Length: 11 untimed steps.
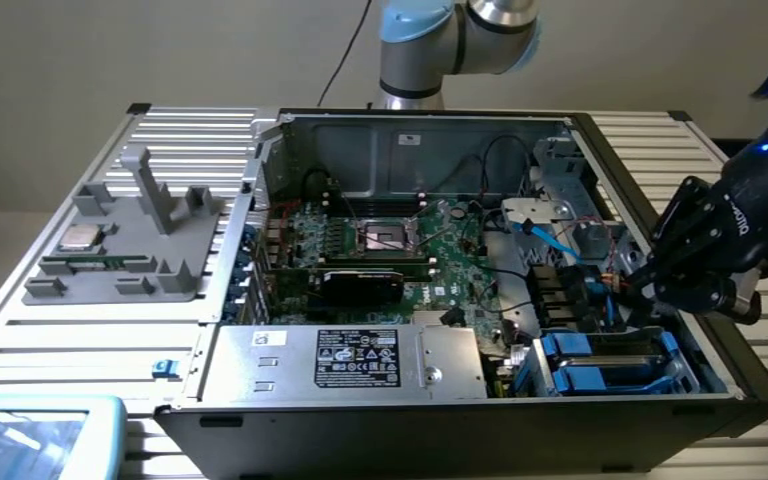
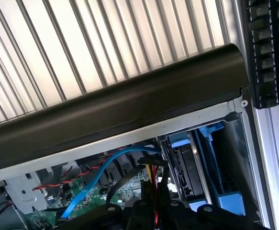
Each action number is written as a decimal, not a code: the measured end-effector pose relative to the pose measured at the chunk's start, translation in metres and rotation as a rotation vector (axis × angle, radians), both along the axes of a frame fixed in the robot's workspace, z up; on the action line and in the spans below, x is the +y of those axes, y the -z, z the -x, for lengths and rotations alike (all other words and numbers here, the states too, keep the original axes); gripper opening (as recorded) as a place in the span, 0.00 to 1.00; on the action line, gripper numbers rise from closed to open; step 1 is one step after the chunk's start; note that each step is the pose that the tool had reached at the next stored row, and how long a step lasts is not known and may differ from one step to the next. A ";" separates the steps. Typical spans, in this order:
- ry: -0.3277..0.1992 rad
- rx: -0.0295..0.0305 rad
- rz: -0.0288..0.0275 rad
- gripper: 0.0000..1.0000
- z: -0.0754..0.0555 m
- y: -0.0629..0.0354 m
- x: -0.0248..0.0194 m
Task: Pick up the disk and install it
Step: 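Insert the first disk wire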
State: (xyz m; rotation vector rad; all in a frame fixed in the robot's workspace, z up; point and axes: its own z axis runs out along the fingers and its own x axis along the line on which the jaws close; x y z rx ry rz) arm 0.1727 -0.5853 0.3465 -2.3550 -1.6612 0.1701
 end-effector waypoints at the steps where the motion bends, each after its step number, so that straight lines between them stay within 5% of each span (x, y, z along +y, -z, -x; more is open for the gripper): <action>1: 0.000 -0.0002 0.0025 0.15 0.000 0.0000 0.0000; 4: 0.000 -0.0008 0.0050 0.15 0.000 0.0000 0.0001; 5: 0.000 -0.0023 0.0124 0.15 0.000 -0.0002 0.0001; 7: 0.000 -0.0094 0.0378 0.15 0.001 0.0000 0.0000; 10: 0.000 -0.0280 0.0903 0.15 0.002 -0.0005 0.0002; 11: 0.000 -0.0325 0.1035 0.15 0.003 -0.0002 0.0007</action>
